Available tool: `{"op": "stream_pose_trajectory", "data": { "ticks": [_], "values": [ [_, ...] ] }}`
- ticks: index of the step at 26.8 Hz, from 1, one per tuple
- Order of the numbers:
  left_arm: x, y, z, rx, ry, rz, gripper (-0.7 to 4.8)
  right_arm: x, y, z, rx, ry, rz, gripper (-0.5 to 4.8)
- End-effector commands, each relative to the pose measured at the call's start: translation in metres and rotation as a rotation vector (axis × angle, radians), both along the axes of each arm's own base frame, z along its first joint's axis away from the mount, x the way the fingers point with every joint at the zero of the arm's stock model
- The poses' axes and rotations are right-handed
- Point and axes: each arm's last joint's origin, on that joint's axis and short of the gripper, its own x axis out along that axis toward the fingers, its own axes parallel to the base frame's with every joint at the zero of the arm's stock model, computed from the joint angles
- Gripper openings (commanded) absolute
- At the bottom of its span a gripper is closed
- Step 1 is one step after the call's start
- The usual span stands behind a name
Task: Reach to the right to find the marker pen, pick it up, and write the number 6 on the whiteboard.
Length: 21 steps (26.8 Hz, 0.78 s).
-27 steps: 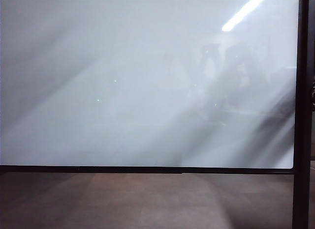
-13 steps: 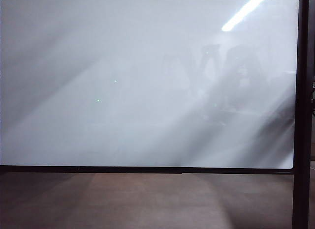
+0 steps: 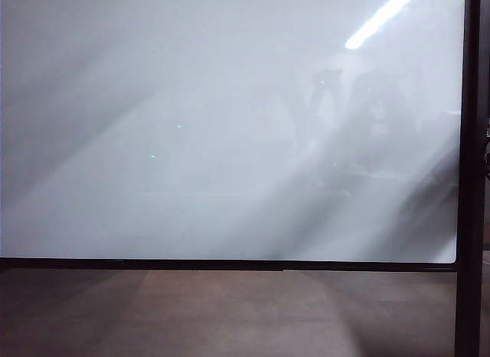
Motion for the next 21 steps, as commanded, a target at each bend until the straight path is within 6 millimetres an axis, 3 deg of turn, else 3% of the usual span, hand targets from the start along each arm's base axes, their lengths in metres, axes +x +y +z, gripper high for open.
{"op": "stream_pose_trajectory", "data": {
  "ticks": [1, 4, 8, 12, 16, 21],
  "values": [
    [-0.001, 0.000, 0.003, -0.010, -0.015, -0.002, -0.05, 0.000, 0.000, 0.004, -0.008, -0.024, 0.002, 0.40],
    [-0.001, 0.000, 0.003, -0.008, -0.012, -0.003, -0.05, -0.003, -0.006, 0.015, -0.027, -0.087, -0.049, 0.40],
    [-0.001, 0.000, 0.002, 0.000, -0.002, -0.003, -0.05, -0.021, -0.040, 0.045, 0.006, -0.153, -0.167, 0.41],
    [-0.001, 0.000, 0.002, -0.001, -0.001, -0.003, -0.05, -0.054, -0.075, 0.097, 0.059, -0.275, -0.251, 0.41],
    [-0.001, 0.000, 0.002, -0.001, -0.002, -0.003, -0.05, -0.078, -0.067, 0.155, 0.045, -0.414, -0.233, 0.45],
    [-0.001, 0.000, 0.002, 0.000, 0.000, -0.004, -0.05, -0.122, -0.030, 0.237, -0.002, -0.583, -0.173, 0.44]
  ]
}}
